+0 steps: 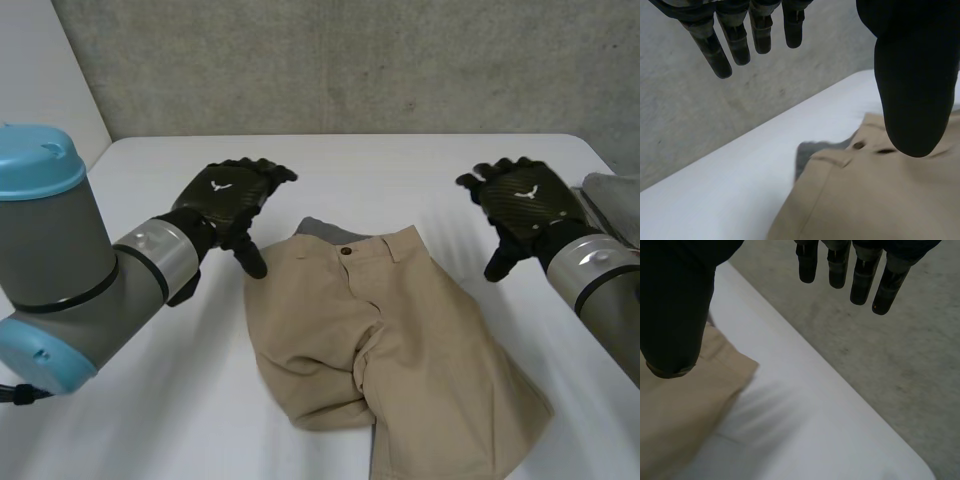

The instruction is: Fold the laundry.

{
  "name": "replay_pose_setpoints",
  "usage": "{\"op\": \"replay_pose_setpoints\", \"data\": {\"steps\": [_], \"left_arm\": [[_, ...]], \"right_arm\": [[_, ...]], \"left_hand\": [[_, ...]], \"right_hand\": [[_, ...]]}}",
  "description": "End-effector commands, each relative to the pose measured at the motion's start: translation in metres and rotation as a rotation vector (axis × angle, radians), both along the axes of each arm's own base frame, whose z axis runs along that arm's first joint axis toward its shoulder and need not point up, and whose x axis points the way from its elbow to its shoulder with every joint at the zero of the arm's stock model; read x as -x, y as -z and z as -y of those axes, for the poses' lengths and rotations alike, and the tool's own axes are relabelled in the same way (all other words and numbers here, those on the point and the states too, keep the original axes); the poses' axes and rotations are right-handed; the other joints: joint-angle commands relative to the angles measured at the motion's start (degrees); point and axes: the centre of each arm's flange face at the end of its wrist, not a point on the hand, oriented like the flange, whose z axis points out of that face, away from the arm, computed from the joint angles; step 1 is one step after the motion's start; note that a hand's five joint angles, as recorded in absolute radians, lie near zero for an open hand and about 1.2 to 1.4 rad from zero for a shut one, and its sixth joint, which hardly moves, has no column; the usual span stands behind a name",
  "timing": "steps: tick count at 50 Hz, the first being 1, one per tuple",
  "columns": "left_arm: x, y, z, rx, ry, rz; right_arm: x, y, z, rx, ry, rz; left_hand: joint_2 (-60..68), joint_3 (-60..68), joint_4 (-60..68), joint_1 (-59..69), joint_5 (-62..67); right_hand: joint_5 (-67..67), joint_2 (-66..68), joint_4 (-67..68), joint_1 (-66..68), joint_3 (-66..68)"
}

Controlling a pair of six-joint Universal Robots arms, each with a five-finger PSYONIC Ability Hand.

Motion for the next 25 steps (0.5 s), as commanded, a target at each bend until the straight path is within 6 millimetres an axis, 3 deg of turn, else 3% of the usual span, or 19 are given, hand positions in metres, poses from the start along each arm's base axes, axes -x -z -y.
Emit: {"op": "replay_pose_setpoints", "data": {"steps": [1,6,10,16,18,19,22,23,25], "left_arm": [[0.0,0.038,0.017,-0.076,-0.029,0.06],[0.0,0.059,0.019,-0.118,-0.048,0.098],[0.002,0.073,0.022,-0.141,-0.047,0.114],[0.01,0.083,0.033,-0.138,-0.036,0.112],[0.011,0.087,0.036,-0.141,-0.033,0.113],[0.013,0.089,0.039,-0.14,-0.031,0.112],[0.016,0.093,0.043,-0.135,-0.028,0.111],[0.019,0.093,0.048,-0.118,-0.031,0.103],[0.022,0.09,0.054,-0.087,-0.039,0.091]], "right_arm": [[-0.026,0.011,-0.026,-0.059,-0.159,-0.044],[-0.041,0.026,-0.032,-0.077,-0.222,-0.122],[-0.049,0.027,-0.037,-0.052,-0.249,-0.153],[-0.048,0.028,-0.036,-0.055,-0.232,-0.161],[-0.047,0.029,-0.036,-0.061,-0.226,-0.16],[-0.046,0.03,-0.037,-0.062,-0.225,-0.163],[-0.046,0.031,-0.037,-0.066,-0.223,-0.163],[-0.046,0.031,-0.037,-0.067,-0.222,-0.163],[-0.046,0.031,-0.038,-0.066,-0.22,-0.163]], "left_hand": [[-1.05,-1.45,-1.0,-0.22,-2.09],[-1.22,-1.62,-1.17,-0.39,-2.26],[-0.88,-1.28,-0.84,-0.05,-1.93],[5.82,5.42,5.87,6.65,4.78],[15.88,15.48,15.93,16.71,14.83],[34.26,33.86,34.3,35.09,33.21],[61.6,61.21,61.65,62.43,60.56],[68.33,67.93,68.38,69.16,67.29],[68.4,68.0,68.45,69.23,67.35]], "right_hand": [[-3.9,-2.55,-3.4,2.09,-2.34],[-3.9,-2.55,-3.4,2.09,-2.34],[-3.9,-2.55,-3.4,2.09,-2.34],[-3.9,-2.55,-3.4,2.09,-2.34],[-3.9,-2.55,-3.4,2.09,-2.34],[-3.9,-2.55,-3.4,2.09,-2.34],[-3.9,-2.55,-3.4,2.09,-2.34],[-3.9,-2.55,-3.4,2.09,-2.34],[-3.9,-2.55,-3.4,2.09,-2.34]]}}
